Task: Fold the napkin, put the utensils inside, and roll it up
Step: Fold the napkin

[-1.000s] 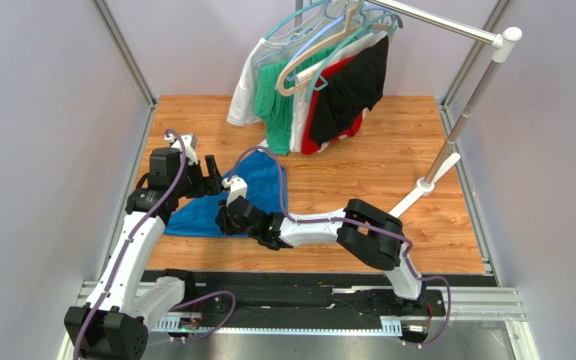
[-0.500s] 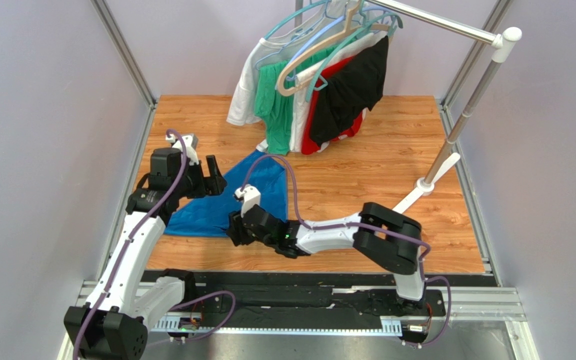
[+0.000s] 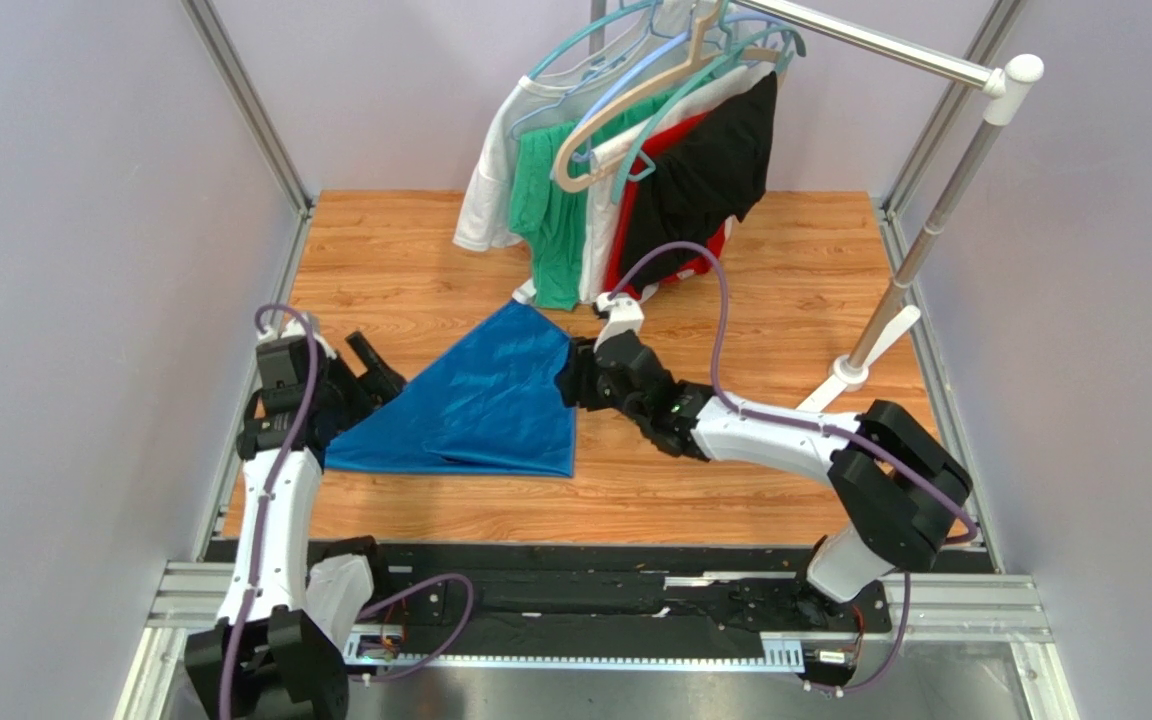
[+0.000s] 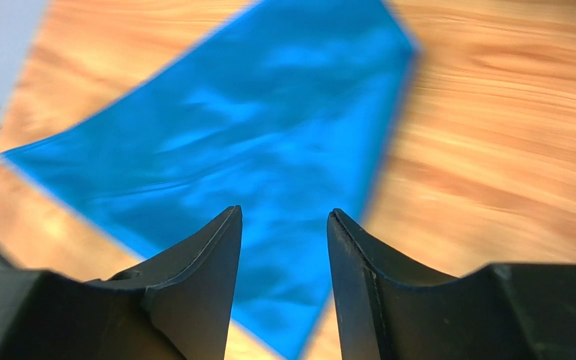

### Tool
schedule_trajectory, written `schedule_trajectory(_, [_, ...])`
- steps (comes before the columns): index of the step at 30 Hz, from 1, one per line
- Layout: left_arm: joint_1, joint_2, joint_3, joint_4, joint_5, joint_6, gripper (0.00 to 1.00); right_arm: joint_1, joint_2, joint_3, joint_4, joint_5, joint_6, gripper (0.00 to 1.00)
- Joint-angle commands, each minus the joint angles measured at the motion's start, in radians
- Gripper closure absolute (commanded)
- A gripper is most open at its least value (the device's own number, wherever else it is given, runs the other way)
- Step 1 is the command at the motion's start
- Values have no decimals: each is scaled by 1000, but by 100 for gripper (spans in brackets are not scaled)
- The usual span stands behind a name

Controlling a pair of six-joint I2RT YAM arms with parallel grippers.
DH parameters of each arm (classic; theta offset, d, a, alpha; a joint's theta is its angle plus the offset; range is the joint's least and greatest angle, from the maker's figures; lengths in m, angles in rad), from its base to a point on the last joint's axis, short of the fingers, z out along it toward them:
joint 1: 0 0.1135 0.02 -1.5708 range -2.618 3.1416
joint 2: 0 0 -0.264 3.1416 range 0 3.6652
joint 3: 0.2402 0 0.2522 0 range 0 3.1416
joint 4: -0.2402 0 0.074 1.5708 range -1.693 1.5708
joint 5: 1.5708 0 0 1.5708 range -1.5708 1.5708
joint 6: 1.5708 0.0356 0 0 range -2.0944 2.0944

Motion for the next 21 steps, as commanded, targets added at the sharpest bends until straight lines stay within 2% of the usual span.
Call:
schedule_trajectory(1, [92,-71,-15,-1,1,-74,2,-112,26,-5,-63,-178,-11,51])
schedule_trajectory(5, [222,-142,-43,-64,7,-97,2,-155,72,22,-88,-235,-5,52])
schedule_trajectory(9, [250,-200,-64,-111,-108,-159,1,-206,95,27,-68,-341,24,52])
schedule_trajectory(14, [306,-237,-133,-153,-183,-294,1,-243,102,44,-62,-404,24,52])
schedule_trajectory(17, [305,-291,-187,-131,-321,-401,1,-264,99,48,-63,-438,26,52])
schedule_trajectory(21, [305,-286,-241,-78,-481,-449,2,-287,92,44,-80,-444,23,53])
